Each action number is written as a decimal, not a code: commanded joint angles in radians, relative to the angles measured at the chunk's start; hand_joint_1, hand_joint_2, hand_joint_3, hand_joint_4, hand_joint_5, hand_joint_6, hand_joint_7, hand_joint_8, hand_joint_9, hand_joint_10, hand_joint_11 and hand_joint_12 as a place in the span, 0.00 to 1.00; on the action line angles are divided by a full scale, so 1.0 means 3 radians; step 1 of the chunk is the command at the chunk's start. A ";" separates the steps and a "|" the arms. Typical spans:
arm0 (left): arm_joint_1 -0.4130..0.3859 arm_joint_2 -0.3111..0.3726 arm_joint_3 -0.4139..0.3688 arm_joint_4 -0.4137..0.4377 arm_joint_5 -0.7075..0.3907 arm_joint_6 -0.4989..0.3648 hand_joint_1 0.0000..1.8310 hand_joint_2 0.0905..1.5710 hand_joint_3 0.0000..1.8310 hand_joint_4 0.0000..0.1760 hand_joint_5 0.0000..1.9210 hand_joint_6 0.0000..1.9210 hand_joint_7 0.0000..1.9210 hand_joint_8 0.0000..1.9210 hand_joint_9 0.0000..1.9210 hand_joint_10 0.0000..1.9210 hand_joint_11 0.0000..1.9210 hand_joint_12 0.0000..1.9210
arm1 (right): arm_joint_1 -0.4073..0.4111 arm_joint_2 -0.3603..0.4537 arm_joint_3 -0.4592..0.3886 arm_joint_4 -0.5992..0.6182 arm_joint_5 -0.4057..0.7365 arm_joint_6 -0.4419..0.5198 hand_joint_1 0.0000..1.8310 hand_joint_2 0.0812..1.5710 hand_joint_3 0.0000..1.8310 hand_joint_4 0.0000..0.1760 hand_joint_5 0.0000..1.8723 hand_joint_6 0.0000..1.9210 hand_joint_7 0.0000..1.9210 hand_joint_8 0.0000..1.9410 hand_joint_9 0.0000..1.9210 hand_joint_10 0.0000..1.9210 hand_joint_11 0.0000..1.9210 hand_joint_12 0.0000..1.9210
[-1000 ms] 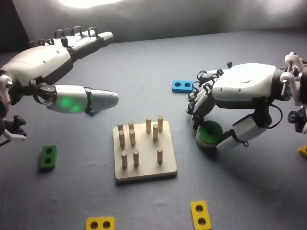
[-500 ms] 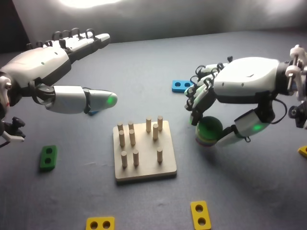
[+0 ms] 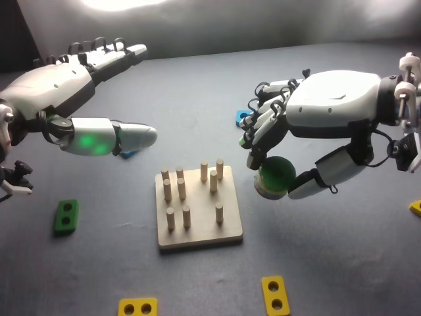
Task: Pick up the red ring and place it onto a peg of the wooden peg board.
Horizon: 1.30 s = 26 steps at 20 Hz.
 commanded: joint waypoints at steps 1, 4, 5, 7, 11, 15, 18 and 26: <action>-0.0019 0.0031 0.0011 -0.0001 -0.0406 0.0010 0.25 0.62 0.00 0.92 0.03 0.00 0.00 0.00 0.00 0.00 0.00 0.03 | 0.0052 0.0007 -0.0015 0.0139 0.0269 0.0031 0.57 0.74 0.00 0.00 0.45 0.63 0.31 0.00 0.19 0.02 0.00 0.63; -0.0010 0.0032 0.0020 -0.0035 -0.0405 0.0030 0.25 0.62 0.00 0.85 0.04 0.00 0.01 0.00 0.00 0.00 0.00 0.05 | 0.0081 0.0007 -0.0021 0.0089 0.0321 0.0107 0.55 0.75 0.00 0.31 0.44 0.65 0.31 0.00 0.19 0.02 0.00 0.63; -0.0009 0.0031 0.0024 -0.0043 -0.0400 0.0034 0.25 0.62 0.00 0.87 0.05 0.00 0.02 0.00 0.00 0.00 0.00 0.05 | 0.0091 0.0006 -0.0026 0.0072 0.0336 0.0128 0.55 0.75 0.00 0.21 0.44 0.65 0.31 0.00 0.19 0.02 0.00 0.61; -0.0009 0.0031 0.0028 -0.0055 -0.0395 0.0042 0.26 0.63 0.00 0.94 0.05 0.00 0.01 0.00 0.00 0.00 0.00 0.06 | 0.0115 0.0005 -0.0052 0.0022 0.0354 0.0148 0.57 0.74 0.00 0.00 0.45 0.64 0.31 0.00 0.20 0.02 0.00 0.63; -0.0010 0.0030 0.0032 -0.0064 -0.0389 0.0049 0.25 0.62 0.00 0.93 0.05 0.00 0.01 0.00 0.01 0.00 0.00 0.10 | 0.0170 0.0001 -0.0092 -0.0034 0.0387 0.0148 0.57 0.73 0.00 0.10 0.47 0.61 0.32 0.01 0.19 0.02 0.00 0.62; -0.0013 0.0028 0.0036 -0.0071 -0.0380 0.0060 0.24 0.62 0.00 0.91 0.04 0.00 0.01 0.00 0.01 0.00 0.00 0.12 | 0.0205 -0.0010 -0.0108 -0.0036 0.0436 0.0148 0.56 0.73 0.00 0.21 0.47 0.61 0.33 0.01 0.20 0.03 0.00 0.68; -0.0025 0.0024 0.0039 -0.0071 -0.0368 0.0073 0.25 0.63 0.00 0.91 0.04 0.00 0.01 0.00 0.01 0.00 0.00 0.11 | 0.0219 -0.0053 -0.0110 -0.0063 0.0455 0.0148 0.56 0.72 0.00 0.25 0.47 0.60 0.33 0.01 0.21 0.03 0.00 0.70; -0.0053 0.0010 0.0050 -0.0052 -0.0330 0.0079 0.23 0.62 0.00 0.86 0.04 0.00 0.01 0.00 0.00 0.00 0.00 0.07 | 0.0272 -0.0170 -0.0095 -0.0151 0.0455 0.0148 0.61 0.69 0.00 0.00 0.54 0.51 0.34 0.01 0.20 0.06 0.00 0.76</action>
